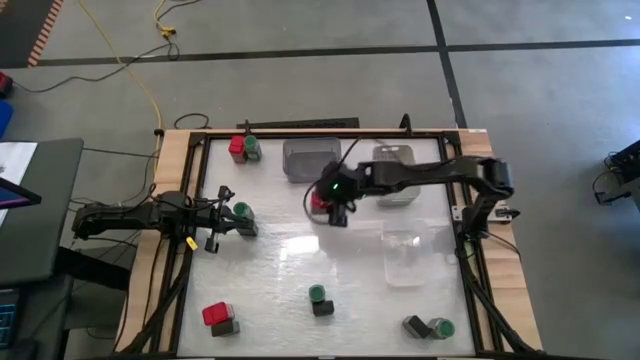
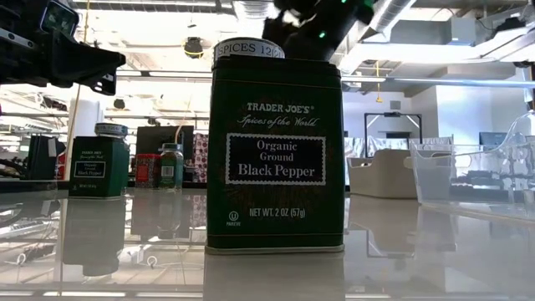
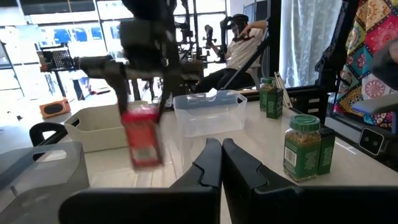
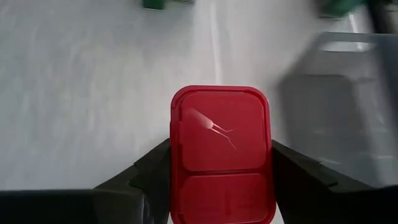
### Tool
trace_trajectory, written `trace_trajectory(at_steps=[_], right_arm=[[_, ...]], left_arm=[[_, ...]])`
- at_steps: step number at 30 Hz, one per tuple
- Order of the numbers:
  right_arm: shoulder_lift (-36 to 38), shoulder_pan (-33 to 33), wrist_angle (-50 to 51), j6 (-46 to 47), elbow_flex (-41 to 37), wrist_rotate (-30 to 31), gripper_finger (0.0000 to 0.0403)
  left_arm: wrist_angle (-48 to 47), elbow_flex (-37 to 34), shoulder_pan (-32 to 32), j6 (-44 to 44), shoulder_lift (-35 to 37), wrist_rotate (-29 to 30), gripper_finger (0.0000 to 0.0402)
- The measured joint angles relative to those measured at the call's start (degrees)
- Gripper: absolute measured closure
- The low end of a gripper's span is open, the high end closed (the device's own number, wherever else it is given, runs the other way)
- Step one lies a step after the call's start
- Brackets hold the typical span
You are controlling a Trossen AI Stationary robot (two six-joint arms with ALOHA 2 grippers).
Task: Sort spices by type
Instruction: Put the center red seasoning can into the gray bin
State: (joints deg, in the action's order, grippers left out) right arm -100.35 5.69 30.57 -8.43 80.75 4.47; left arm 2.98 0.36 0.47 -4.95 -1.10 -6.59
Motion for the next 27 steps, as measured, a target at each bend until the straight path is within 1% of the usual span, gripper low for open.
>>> trace_trajectory(at_steps=[5, 9, 11, 15, 20, 23, 27], right_arm=[[8.3, 5.2, 7.2, -3.7, 0.0, 0.0, 0.016], [14.3, 11.0, 13.5, -6.9, 0.0, 0.0, 0.016], [17.3, 14.3, 14.7, -8.9, -0.9, -0.1, 0.016], [23.5, 21.7, 15.4, -12.4, -6.4, -3.7, 0.016], [29.9, 30.4, 15.3, -18.1, -15.0, -6.2, 0.016], [32.0, 34.6, 14.9, -22.6, -19.0, -10.5, 0.016], [32.4, 39.2, 12.4, -27.0, -22.9, -12.4, 0.016]], left_arm=[[0.0, 0.0, 0.0, 0.0, 0.0, 0.0, 0.0401], [0.0, 0.0, 0.0, 0.0, 0.0, 0.0, 0.0401], [0.0, 0.0, 0.0, 0.0, 0.0, 0.0, 0.0401], [0.0, 0.0, 0.0, 0.0, 0.0, 0.0, 0.0401], [0.0, 0.0, 0.0, 0.0, 0.0, 0.0, 0.0401], [0.0, 0.0, 0.0, 0.0, 0.0, 0.0, 0.0401], [0.0, 0.0, 0.0, 0.0, 0.0, 0.0, 0.0401]])
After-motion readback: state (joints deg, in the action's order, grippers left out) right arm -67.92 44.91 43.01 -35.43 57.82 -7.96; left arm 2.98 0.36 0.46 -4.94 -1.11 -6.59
